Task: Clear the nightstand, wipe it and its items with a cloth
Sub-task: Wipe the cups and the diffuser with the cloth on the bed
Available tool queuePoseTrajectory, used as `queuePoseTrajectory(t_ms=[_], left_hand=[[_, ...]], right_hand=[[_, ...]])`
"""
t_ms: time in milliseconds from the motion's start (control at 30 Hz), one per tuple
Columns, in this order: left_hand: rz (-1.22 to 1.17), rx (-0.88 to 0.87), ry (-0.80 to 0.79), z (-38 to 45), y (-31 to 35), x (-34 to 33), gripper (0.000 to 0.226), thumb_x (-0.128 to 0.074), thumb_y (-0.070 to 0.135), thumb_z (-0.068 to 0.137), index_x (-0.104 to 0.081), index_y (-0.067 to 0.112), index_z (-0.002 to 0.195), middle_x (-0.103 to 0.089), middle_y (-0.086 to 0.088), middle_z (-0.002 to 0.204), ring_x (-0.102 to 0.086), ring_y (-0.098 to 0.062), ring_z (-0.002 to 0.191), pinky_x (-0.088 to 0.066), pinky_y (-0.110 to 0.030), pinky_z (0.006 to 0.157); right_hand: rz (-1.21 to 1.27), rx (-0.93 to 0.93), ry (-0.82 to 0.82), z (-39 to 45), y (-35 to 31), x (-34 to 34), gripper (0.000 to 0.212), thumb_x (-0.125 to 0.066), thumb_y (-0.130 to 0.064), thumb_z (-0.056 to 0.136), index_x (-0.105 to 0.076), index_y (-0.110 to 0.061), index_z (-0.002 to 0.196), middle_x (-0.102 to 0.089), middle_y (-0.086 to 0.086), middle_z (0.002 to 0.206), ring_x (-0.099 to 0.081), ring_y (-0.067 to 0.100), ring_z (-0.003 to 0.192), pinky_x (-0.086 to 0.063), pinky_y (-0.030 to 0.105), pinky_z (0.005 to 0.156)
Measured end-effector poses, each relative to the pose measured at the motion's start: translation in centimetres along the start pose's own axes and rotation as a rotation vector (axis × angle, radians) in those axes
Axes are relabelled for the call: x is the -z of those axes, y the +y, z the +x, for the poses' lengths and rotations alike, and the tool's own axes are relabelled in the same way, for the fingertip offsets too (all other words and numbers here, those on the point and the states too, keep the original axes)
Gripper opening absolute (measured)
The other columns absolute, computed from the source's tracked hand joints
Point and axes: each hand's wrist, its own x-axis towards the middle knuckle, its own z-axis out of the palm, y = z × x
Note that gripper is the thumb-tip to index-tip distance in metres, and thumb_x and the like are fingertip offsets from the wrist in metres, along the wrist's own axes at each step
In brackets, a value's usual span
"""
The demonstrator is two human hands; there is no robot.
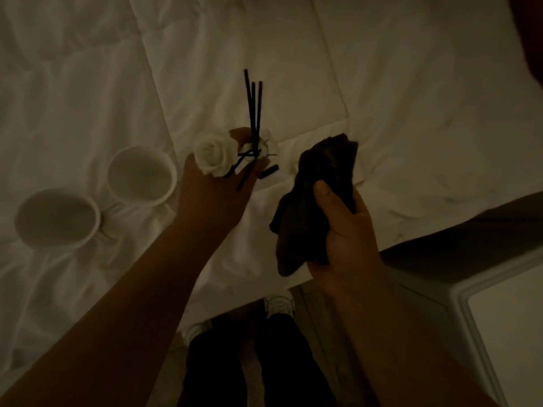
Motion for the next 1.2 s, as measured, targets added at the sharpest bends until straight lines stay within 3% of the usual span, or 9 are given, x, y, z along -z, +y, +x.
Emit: queuePoseTrajectory(t_ms=[100,200,433,533,667,833,967,1100,1200], left_hand=[[-0.010,0.116,0.025,1.5,-0.9,-0.3,0.022,-0.068,0.013,0.087,-0.060,0.023,0.104,-0.063,0.017,0.094,-0.060,0.014,0.087,-0.045,-0.005,0.076],[-0.042,0.215,0.041,2.2,-2.0,-0.5,0.023,-0.069,0.009,0.085,-0.062,0.019,0.104,-0.066,0.000,0.101,-0.063,0.003,0.090,-0.050,-0.012,0.078],[0.245,0.284,0.143,-0.3,-1.8,-2.1,0.053,-0.072,0.030,0.082,-0.044,0.030,0.128,-0.051,0.015,0.118,-0.057,-0.012,0.102,-0.045,-0.021,0.079],[0.191,0.323,0.206,-5.0,-0.3,-3.7,0.068,-0.073,0.028,0.080,-0.035,0.018,0.136,-0.042,0.000,0.136,-0.042,-0.016,0.123,-0.040,-0.036,0.102],[0.279,0.181,-0.022,-7.5,1.6,-7.0,0.062,-0.071,0.033,0.079,-0.037,0.025,0.130,-0.039,0.002,0.133,-0.034,-0.016,0.124,-0.037,-0.040,0.105],[0.515,0.153,-0.191,-2.3,1.5,-10.8,0.084,-0.075,0.040,0.072,-0.034,0.011,0.140,-0.033,-0.011,0.142,-0.032,-0.030,0.129,-0.031,-0.042,0.106],[0.539,0.213,-0.217,-0.4,0.4,-10.9,0.076,-0.073,0.047,0.072,-0.042,0.011,0.133,-0.043,-0.012,0.129,-0.041,-0.032,0.119,-0.036,-0.042,0.100],[0.499,0.094,-0.252,-0.7,-0.4,-10.6,0.053,-0.067,0.041,0.079,-0.056,0.012,0.122,-0.058,-0.007,0.115,-0.051,-0.025,0.108,-0.041,-0.037,0.095],[0.508,0.067,-0.208,-0.9,-0.7,-10.6,0.033,-0.062,0.025,0.086,-0.059,0.008,0.115,-0.063,-0.010,0.109,-0.057,-0.027,0.100,-0.042,-0.034,0.093]], right_hand=[[-0.013,0.057,0.000,0.0,-1.6,2.1,0.025,-0.074,-0.030,0.066,-0.077,-0.029,0.091,-0.075,0.003,0.094,-0.072,0.023,0.085,-0.057,0.034,0.065],[0.005,0.046,0.064,-0.3,-3.2,3.3,0.027,-0.069,-0.028,0.073,-0.074,-0.026,0.099,-0.073,0.005,0.100,-0.071,0.025,0.090,-0.057,0.036,0.067],[0.097,0.048,0.117,0.3,-4.3,6.0,0.038,-0.068,-0.028,0.074,-0.066,-0.024,0.112,-0.074,0.003,0.102,-0.072,0.023,0.091,-0.057,0.035,0.066],[0.122,0.059,0.123,0.6,-4.7,6.8,0.039,-0.067,-0.028,0.077,-0.065,-0.023,0.116,-0.073,0.003,0.105,-0.071,0.022,0.095,-0.057,0.035,0.070],[0.080,0.117,0.130,1.4,-5.3,7.5,0.048,-0.070,-0.024,0.076,-0.059,-0.021,0.123,-0.071,0.003,0.110,-0.068,0.023,0.102,-0.056,0.037,0.077],[-0.810,0.396,0.319,4.1,-6.4,8.3,0.049,-0.076,-0.025,0.078,-0.047,-0.033,0.117,-0.058,-0.018,0.110,-0.062,0.001,0.098,-0.053,0.030,0.091],[-1.341,0.644,0.154,7.0,-5.1,8.1,0.053,-0.074,-0.028,0.079,-0.054,-0.015,0.127,-0.053,0.002,0.127,-0.046,0.007,0.110,-0.031,0.005,0.092],[-1.629,0.524,0.035,8.9,-1.7,7.5,0.056,-0.059,-0.021,0.093,-0.038,-0.019,0.144,-0.036,0.005,0.151,-0.025,0.022,0.143,-0.020,0.054,0.113],[-1.520,0.565,-0.083,8.4,-0.3,6.6,0.052,-0.055,-0.009,0.092,-0.042,-0.011,0.142,-0.039,0.014,0.149,-0.035,0.027,0.138,-0.025,0.054,0.112]])
